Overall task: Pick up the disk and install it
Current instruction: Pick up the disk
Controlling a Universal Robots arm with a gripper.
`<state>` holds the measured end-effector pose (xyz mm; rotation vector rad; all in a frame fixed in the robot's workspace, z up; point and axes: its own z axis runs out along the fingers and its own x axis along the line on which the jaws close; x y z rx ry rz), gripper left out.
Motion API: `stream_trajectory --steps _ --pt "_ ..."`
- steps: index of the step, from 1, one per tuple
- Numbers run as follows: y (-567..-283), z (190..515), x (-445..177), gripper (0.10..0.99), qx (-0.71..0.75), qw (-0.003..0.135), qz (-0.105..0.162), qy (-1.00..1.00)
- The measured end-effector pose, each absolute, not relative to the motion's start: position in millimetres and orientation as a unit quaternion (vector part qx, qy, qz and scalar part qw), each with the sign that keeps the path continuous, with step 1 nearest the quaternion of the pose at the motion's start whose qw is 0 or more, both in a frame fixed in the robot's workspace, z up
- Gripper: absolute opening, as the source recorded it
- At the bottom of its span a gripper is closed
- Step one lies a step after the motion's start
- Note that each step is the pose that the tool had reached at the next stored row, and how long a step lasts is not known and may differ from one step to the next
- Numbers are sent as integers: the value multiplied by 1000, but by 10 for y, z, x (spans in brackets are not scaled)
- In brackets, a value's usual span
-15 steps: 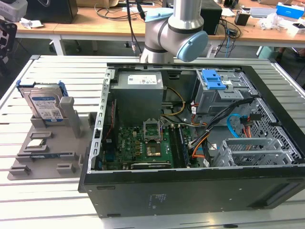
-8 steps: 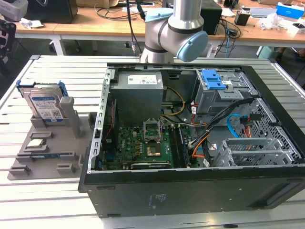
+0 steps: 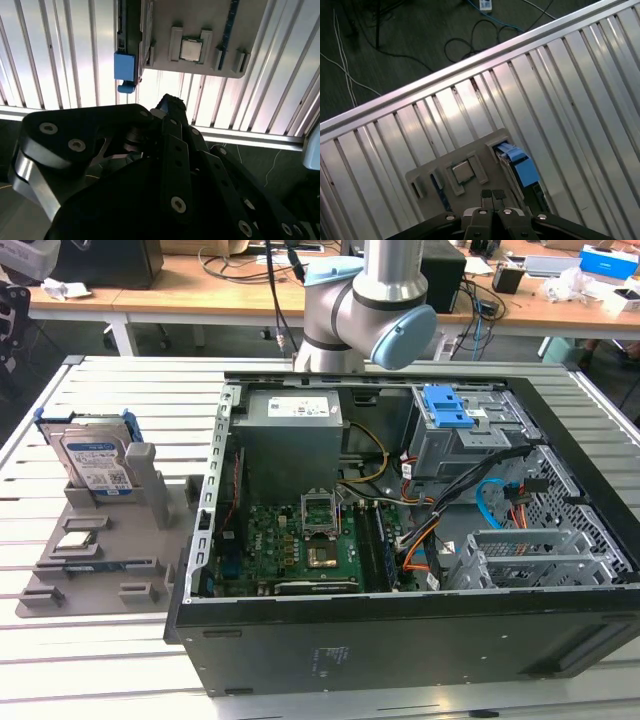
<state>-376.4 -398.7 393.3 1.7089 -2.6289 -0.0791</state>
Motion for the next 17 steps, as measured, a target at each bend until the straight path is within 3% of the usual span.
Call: stream_trajectory --steps 17 --pt "-3987 3932 -3764 102 622 5 -25 -783"
